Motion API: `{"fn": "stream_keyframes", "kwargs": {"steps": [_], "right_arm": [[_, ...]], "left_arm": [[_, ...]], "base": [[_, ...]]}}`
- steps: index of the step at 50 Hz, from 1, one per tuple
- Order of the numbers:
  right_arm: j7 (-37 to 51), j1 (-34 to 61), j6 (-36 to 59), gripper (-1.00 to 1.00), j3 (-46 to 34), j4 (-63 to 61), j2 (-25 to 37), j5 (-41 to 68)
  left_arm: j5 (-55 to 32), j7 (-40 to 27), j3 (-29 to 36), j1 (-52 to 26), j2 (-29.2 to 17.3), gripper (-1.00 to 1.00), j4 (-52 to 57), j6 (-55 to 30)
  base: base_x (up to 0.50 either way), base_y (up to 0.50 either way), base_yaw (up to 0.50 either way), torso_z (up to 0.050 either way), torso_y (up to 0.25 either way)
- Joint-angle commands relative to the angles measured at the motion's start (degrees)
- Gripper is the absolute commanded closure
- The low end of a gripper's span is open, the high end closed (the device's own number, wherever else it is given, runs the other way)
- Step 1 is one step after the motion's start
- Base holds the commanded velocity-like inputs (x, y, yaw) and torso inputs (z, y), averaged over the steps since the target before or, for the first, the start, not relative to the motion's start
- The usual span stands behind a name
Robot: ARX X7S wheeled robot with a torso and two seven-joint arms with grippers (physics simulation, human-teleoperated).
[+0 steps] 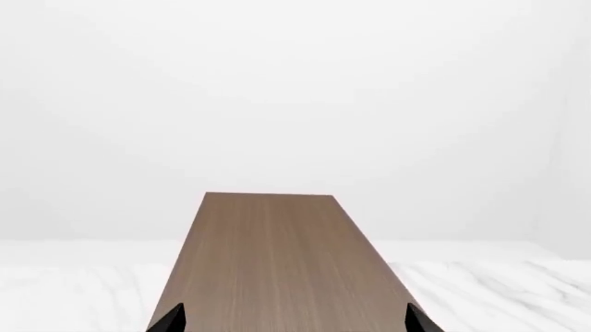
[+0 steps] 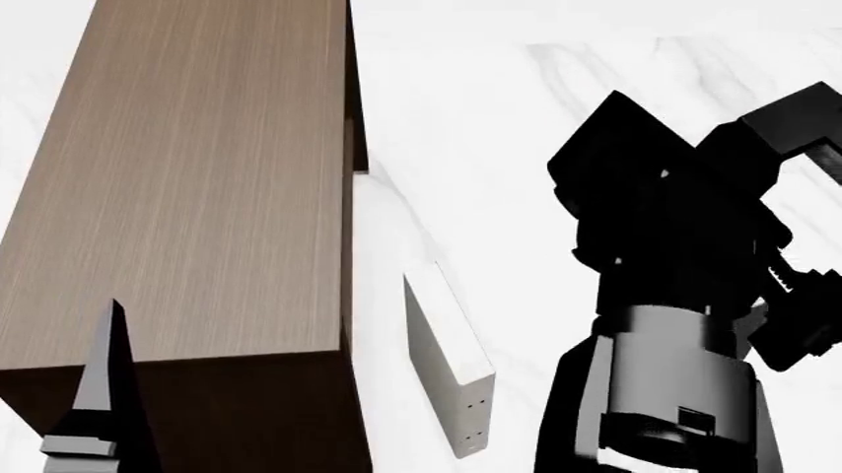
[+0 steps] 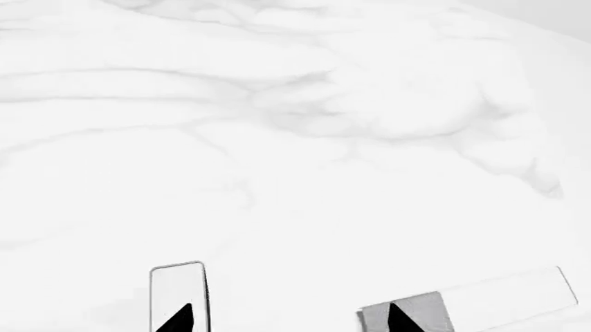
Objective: Pick up the book in the middle and place it on the cabinet shelf.
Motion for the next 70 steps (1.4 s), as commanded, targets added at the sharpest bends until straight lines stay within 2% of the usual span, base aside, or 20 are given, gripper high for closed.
{"fn": "stream_keyframes", "kwargs": {"steps": [1, 5, 21, 29, 33, 70], "right_arm": [[-3.21, 3.16, -3.84, -1.0, -0.26, 11.14, 0.85, 2.23], [-6.42, 4.9, -4.82, -1.0, -0.6, 16.16, 1.27, 1.86], [-8.65, 6.24, -3.37, -1.0, -1.09, 16.01, 0.41, 0.48], [-15.05, 5.81, -3.75, -1.0, -2.72, 16.37, -0.04, -1.44], [-21.63, 4.71, -7.08, -1.0, -3.37, 16.19, -0.31, -1.19], [-26.59, -1.94, -10.25, -1.0, 3.42, 16.4, 1.08, -2.84]], "left_arm": [[-0.21, -0.05, 0.32, -0.06, -0.17, -1.0, -0.54, 0.58], [-0.25, -0.08, 0.37, -0.09, -0.32, -1.0, -0.65, 0.71], [-0.36, -0.21, 0.44, 0.06, -0.66, -1.0, -0.98, 1.6], [-0.64, -0.6, 0.5, -0.14, -0.79, -1.0, -0.59, 1.68], [-0.5, -0.56, 0.7, -0.09, -0.76, -1.0, -0.7, 1.95], [-0.64, -1.09, 1.4, -0.39, -1.32, -1.0, -1.21, 2.85]], "base": [[0.0, 0.0, 0.0, 0.0, 0.0], [0.0, 0.0, 0.0, 0.0, 0.0], [0.0, 0.0, 0.0, 0.0, 0.0], [0.0, 0.0, 0.0, 0.0, 0.0], [0.0, 0.0, 0.0, 0.0, 0.0], [0.0, 0.0, 0.0, 0.0, 0.0]]}}
